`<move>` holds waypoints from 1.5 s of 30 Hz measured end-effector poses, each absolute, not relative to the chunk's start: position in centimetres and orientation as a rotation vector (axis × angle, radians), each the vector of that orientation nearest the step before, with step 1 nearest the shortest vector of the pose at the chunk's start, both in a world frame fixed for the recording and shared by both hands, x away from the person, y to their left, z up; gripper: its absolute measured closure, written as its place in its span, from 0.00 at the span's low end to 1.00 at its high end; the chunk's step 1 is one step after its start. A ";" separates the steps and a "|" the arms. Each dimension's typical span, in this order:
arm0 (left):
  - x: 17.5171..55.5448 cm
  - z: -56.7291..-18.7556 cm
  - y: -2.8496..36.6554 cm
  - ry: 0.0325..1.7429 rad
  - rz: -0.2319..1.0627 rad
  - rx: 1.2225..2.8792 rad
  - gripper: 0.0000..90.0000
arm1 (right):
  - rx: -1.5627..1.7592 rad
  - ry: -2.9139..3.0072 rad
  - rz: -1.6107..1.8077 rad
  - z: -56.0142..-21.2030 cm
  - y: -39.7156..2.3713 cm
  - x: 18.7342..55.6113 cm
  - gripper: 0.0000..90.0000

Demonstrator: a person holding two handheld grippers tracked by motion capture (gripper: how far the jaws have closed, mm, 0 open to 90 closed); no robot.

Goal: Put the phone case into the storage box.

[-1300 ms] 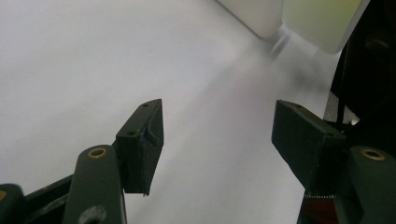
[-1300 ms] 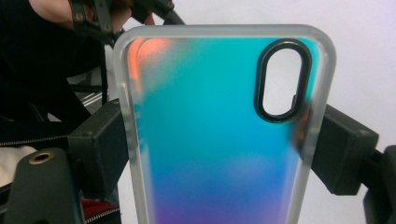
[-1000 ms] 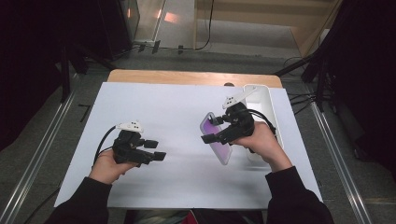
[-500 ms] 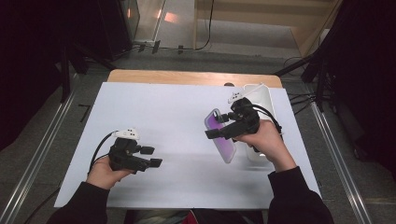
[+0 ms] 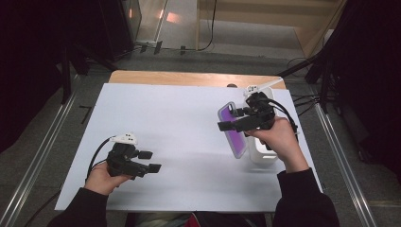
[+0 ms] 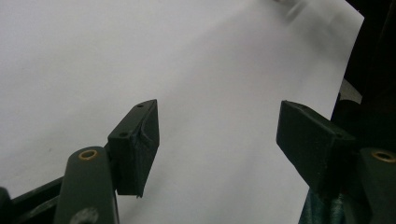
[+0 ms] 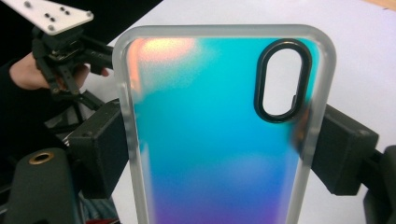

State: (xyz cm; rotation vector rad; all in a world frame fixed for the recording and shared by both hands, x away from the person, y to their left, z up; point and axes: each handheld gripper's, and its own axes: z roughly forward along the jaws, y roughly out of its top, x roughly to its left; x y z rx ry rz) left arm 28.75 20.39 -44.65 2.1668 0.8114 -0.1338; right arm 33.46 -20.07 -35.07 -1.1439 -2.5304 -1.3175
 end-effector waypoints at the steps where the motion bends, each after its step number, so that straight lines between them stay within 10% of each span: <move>1: 28.7 -44.7 20.5 0.820 -0.134 2.168 0.33 | -1.155 -2.529 -1.314 -35.0 -20.1 33.4 0.17; 45: 28.7 -44.6 21.3 0.829 -0.153 2.121 0.33 | -1.656 -2.499 -1.415 -33.6 -26.9 36.8 0.17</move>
